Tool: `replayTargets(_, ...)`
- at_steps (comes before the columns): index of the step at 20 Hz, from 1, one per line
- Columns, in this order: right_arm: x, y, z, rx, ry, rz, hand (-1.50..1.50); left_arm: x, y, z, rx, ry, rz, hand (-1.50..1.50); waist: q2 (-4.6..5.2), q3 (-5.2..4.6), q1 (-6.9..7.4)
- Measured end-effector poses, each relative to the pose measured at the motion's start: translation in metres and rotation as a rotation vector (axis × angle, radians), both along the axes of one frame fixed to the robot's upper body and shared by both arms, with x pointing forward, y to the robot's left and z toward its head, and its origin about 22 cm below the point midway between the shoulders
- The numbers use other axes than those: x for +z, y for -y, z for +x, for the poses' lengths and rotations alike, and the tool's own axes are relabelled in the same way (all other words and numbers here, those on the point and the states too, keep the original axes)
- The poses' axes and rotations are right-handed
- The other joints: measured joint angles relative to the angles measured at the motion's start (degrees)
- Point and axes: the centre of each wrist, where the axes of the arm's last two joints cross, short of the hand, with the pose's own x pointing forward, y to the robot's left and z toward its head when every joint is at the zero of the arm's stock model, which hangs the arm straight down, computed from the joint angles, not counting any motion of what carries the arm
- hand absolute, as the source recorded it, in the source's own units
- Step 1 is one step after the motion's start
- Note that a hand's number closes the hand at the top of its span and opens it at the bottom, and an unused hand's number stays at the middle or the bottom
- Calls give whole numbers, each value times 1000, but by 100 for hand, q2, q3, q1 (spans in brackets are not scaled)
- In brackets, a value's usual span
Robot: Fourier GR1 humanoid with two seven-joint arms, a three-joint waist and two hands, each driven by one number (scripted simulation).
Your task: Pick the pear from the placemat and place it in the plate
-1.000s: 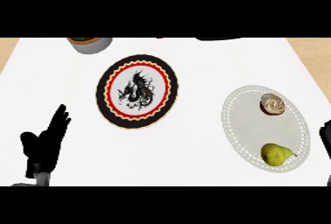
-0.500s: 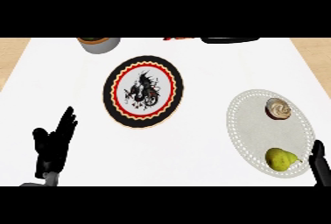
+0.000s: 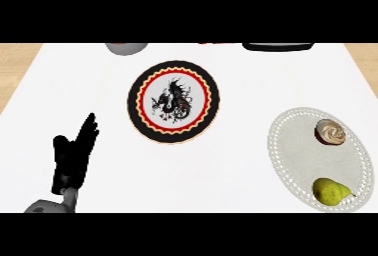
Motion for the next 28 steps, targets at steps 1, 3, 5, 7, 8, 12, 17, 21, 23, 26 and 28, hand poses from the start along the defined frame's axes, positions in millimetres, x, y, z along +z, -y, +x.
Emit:
replayTargets(1, 1, 1, -8, 15, -37, -6, -150, -1, 5, -1, -2, 1, 0, 0, 2, -3, 12)
replayTargets(3, 9, 6, -17, 50, -106, -6, -150, 1, 7, 0, -7, -1, -1, 0, 6, -7, 34)
replayTargets(5, 15, 10, -20, 111, -170, 1, -150, 4, 8, 4, -11, 0, 3, 0, 11, -9, 56)
replayTargets(7, 23, 16, -20, 173, -226, 13, -150, 3, 13, 3, -15, -1, 2, 0, 13, -10, 71)
replayTargets(8, 28, 17, -18, 198, -250, 18, -150, 3, 12, 4, -17, -3, 5, 0, 14, -10, 75)
replayTargets(12, 38, 22, -8, 282, -326, 34, -150, 8, 6, 3, -23, -1, 2, 0, 10, -10, 87)
replayTargets(17, 40, 24, 6, 324, -381, 60, -150, 7, 13, 5, -21, -2, 4, 0, 8, -9, 77)
replayTargets(21, 36, 28, 14, 335, -398, 59, -150, 1, 8, 6, -13, -4, -3, 0, 7, -7, 70)
replayTargets(23, 35, 24, 21, 345, -400, 59, -150, 2, 6, 3, -9, -5, 3, 0, 6, -7, 72)
replayTargets(26, 29, 22, 26, 358, -404, 61, -150, 7, 15, 5, -12, -2, 0, 0, 5, -6, 71)
replayTargets(28, 28, 17, 27, 365, -409, 63, -150, 6, 12, 3, -13, 1, 3, 0, 5, -7, 70)
